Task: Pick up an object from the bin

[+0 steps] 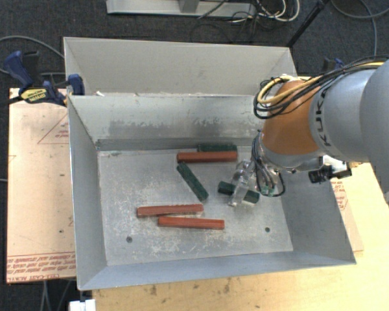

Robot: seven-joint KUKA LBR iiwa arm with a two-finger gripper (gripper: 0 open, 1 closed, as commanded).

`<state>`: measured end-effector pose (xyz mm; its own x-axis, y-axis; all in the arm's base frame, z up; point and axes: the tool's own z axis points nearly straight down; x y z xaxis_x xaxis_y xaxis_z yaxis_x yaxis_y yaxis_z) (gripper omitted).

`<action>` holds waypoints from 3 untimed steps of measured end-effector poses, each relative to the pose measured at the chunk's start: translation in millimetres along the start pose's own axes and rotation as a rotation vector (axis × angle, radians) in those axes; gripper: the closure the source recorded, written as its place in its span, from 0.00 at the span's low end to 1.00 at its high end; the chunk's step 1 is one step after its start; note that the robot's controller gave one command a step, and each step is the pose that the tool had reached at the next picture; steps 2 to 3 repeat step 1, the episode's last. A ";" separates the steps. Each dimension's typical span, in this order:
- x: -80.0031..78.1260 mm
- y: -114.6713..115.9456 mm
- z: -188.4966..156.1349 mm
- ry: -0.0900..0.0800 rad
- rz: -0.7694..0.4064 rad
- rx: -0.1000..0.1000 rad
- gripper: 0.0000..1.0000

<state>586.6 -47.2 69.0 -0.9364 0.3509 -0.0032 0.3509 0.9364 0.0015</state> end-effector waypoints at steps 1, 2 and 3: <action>-1.5 1.0 -53.6 -0.003 -0.002 -0.001 1.00; -1.5 1.0 -53.6 -0.003 -0.002 -0.001 1.00; -1.5 1.0 -53.6 -0.003 -0.002 -0.001 1.00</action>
Offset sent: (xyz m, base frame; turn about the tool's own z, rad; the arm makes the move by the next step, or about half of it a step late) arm -0.0001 0.0001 0.0504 0.0000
